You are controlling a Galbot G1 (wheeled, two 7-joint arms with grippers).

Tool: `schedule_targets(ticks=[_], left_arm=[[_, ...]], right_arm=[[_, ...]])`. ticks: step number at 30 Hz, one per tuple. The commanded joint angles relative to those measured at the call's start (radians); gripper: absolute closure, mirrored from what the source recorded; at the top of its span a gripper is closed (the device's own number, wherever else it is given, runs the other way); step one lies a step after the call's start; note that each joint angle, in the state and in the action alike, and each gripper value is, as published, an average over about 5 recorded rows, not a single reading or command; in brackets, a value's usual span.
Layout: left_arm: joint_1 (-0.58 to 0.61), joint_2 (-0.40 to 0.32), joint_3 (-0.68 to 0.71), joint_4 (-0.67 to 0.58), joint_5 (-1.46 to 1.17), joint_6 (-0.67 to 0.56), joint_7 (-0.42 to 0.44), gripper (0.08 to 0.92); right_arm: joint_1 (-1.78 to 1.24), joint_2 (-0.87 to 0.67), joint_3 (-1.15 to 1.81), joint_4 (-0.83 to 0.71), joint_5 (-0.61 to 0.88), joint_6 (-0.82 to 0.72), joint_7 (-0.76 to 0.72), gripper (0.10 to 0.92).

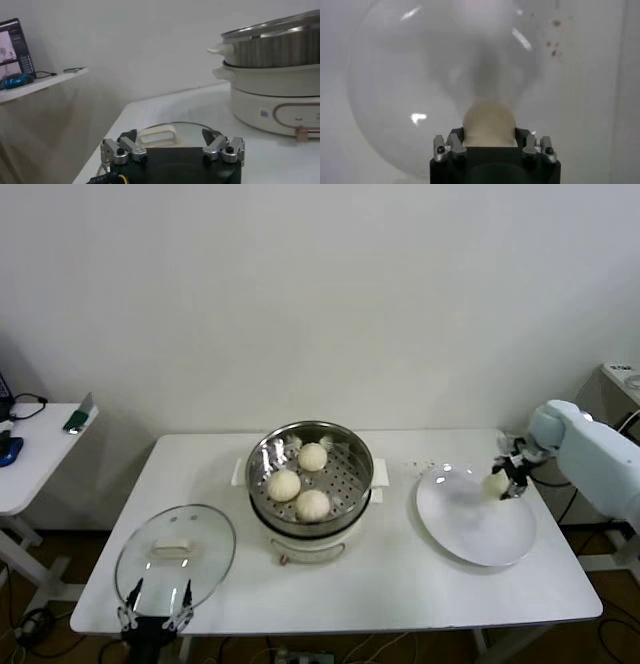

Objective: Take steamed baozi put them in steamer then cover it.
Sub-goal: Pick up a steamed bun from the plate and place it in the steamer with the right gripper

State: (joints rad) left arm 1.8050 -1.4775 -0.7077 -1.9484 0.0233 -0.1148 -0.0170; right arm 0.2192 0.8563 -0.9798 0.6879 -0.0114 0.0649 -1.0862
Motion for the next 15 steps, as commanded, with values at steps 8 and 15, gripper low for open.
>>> schedule_targets(ticks=[8, 15], left_arm=[[0.025, 0.025, 0.032, -0.029, -0.006, -0.017, 0.006, 0.177], [0.027, 0.037, 0.055, -0.034, -0.010, -0.019, 0.010, 0.177]], right_arm=[[0.617, 0.190, -0.706, 0.214, 0.847, -0.192, 0.045, 0.355], [0.699, 0.373, -0.822, 0.273, 1.041, -0.246, 0.068, 0.353]])
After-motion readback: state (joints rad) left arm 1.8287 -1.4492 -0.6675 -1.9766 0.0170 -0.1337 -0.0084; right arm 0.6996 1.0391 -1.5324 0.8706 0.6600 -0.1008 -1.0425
